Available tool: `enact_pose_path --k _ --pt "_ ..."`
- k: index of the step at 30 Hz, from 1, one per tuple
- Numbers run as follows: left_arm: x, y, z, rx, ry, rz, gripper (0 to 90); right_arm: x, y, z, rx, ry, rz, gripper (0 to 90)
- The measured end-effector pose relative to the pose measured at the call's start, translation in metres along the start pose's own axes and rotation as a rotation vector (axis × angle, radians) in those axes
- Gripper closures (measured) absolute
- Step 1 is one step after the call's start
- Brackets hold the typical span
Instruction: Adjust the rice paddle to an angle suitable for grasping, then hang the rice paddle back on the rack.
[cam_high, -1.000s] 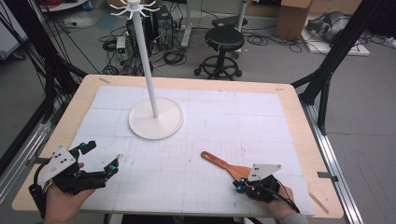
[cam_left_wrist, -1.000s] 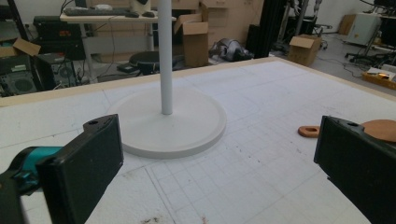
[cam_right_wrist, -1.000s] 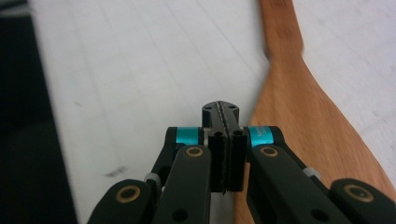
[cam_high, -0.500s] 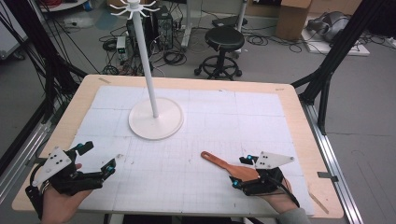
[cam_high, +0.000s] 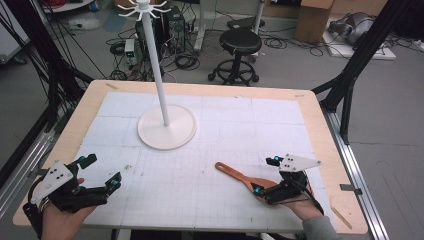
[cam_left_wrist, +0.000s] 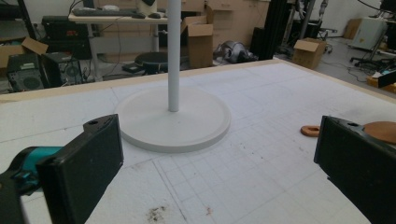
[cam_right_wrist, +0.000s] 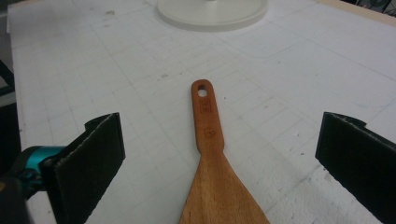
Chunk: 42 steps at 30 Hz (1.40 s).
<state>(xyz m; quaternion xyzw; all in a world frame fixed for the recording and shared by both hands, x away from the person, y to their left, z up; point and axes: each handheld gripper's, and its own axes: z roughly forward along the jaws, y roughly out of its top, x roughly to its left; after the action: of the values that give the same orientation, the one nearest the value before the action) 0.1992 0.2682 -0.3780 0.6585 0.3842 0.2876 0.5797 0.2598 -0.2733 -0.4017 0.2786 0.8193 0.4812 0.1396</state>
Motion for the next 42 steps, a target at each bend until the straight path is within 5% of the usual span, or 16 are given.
enact_pose_path --k 13,23,28,29,42 --pt "-0.006 -0.001 0.003 0.014 -0.014 0.018 1.8 0.005 0.005 0.029 0.144 0.104 -0.068 0.3" --pt "-0.004 -0.004 0.005 0.022 -0.008 0.009 1.8 -0.007 0.015 0.049 0.193 0.089 -0.062 0.9" --pt "-0.007 -0.006 0.007 0.036 -0.013 0.010 1.8 -0.006 0.015 0.056 0.235 0.059 -0.082 5.9" --pt "-0.007 -0.006 0.007 0.034 -0.015 0.010 1.8 -0.007 0.016 0.058 0.246 0.034 -0.099 12.4" --pt "-0.007 -0.007 0.002 0.035 -0.002 0.012 1.8 -0.004 0.017 0.078 0.348 0.040 -0.123 34.3"
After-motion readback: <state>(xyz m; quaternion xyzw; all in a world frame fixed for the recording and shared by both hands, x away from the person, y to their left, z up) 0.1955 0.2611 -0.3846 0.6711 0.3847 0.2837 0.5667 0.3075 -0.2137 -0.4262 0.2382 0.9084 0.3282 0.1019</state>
